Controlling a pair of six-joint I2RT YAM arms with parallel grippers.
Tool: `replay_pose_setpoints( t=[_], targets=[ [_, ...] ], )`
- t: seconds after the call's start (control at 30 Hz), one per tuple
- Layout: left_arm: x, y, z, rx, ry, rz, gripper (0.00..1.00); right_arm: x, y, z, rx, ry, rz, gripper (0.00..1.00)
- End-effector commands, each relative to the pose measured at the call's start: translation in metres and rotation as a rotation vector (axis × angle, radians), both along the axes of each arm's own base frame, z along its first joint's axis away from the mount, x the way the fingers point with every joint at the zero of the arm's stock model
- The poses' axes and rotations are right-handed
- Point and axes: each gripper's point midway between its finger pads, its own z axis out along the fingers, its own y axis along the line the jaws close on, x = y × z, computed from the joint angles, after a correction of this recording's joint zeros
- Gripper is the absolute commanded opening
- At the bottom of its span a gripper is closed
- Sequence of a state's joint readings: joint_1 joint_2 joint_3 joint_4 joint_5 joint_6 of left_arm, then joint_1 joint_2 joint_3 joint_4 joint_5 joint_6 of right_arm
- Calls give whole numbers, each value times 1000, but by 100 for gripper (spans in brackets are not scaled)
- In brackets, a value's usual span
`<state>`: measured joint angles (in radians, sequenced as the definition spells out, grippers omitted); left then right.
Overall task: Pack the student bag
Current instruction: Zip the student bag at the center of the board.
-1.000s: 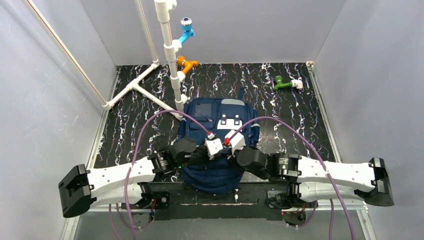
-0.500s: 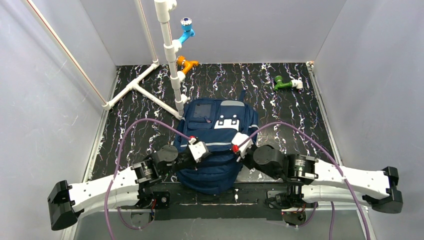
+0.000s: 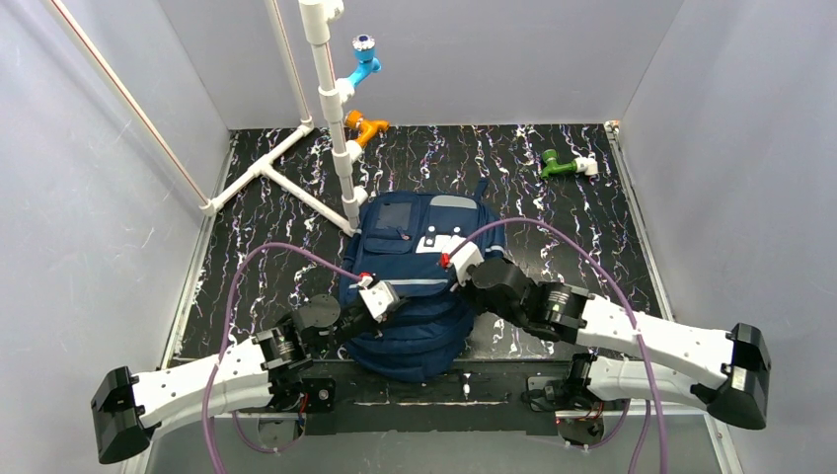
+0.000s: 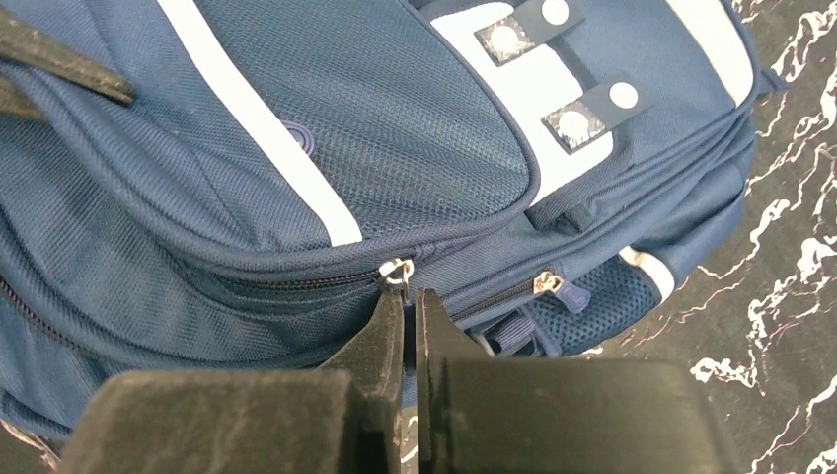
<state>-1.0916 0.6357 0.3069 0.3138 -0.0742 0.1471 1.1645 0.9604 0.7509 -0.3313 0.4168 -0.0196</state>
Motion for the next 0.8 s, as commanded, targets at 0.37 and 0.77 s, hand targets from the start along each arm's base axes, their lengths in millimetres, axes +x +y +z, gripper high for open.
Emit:
replay_pose_setpoints(
  t=[0.37,0.77],
  targets=[
    [43,-32,-13,63,75,135,0,40,-58,21,28,-104,-311,87],
    [99,-102,-15,49,241,132,0,65,-106,82,201,-251,-736,98]
  ],
)
